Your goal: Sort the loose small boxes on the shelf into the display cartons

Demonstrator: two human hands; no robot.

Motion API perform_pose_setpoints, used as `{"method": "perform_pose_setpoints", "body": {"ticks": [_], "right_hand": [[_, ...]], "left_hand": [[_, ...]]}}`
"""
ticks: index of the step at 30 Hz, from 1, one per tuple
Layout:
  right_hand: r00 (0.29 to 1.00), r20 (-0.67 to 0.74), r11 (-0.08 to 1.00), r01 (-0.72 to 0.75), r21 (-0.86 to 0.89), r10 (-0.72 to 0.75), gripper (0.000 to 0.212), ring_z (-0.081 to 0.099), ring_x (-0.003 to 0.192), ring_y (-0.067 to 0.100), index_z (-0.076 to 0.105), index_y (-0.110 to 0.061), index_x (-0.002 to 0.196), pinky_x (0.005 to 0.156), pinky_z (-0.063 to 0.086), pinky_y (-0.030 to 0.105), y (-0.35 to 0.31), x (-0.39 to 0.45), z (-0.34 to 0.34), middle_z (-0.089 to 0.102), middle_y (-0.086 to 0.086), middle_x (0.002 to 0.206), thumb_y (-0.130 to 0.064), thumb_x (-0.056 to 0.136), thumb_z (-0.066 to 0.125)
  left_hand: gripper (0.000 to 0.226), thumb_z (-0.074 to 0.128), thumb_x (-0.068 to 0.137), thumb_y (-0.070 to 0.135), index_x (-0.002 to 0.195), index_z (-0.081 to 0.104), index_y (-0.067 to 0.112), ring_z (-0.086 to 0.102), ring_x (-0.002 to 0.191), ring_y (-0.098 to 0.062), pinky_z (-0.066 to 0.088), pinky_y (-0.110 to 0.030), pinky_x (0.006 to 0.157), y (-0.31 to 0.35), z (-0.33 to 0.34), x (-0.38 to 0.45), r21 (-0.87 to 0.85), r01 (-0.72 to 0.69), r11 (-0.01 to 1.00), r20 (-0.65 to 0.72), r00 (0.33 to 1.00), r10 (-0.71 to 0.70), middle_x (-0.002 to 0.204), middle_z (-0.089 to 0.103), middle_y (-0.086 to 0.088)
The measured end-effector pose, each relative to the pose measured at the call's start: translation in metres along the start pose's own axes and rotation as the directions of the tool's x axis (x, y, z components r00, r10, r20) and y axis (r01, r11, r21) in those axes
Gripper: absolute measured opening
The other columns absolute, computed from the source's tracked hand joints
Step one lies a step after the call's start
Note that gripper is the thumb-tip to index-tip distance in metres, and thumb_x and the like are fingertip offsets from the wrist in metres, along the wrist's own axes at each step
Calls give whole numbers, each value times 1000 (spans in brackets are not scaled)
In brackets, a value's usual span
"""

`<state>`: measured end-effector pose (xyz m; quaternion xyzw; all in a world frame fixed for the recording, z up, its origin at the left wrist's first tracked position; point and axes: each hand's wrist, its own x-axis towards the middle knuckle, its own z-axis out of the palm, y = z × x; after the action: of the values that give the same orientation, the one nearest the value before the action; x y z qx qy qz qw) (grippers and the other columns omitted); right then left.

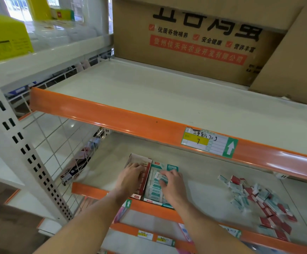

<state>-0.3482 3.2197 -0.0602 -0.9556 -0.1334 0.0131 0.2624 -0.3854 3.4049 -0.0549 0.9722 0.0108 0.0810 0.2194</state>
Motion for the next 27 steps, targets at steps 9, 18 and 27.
{"method": "perform_pose_setpoints", "body": {"ticks": [9,18,27], "right_hand": [[998,-36,997,44,-59,-46,37,42,115,12,62,-31,128,104,35,26,16,-17,-8,54,-12,122,-31,91,67],[998,-2,996,70,-53,-70,37,40,123,17,69,-33,120,105,29,26,34,-42,-11,54,-6,128,-37,83,75],[999,32,999,30,-26,-29,42,33,132,13,66,-29,123,115,25,26,34,-45,-16,47,-8,140,-16,84,71]], "left_hand": [[24,50,95,24,111,67,22,55,111,-21,46,-35,91,22,7,6,26,-41,999,-5,999,42,117,63,3],[37,55,92,27,128,57,24,42,127,-23,29,-39,113,45,18,-2,192,-113,975,88,991,98,135,50,2],[44,64,89,30,131,51,28,37,132,-19,33,-38,112,46,20,-12,184,-91,979,74,994,78,140,45,3]]}}
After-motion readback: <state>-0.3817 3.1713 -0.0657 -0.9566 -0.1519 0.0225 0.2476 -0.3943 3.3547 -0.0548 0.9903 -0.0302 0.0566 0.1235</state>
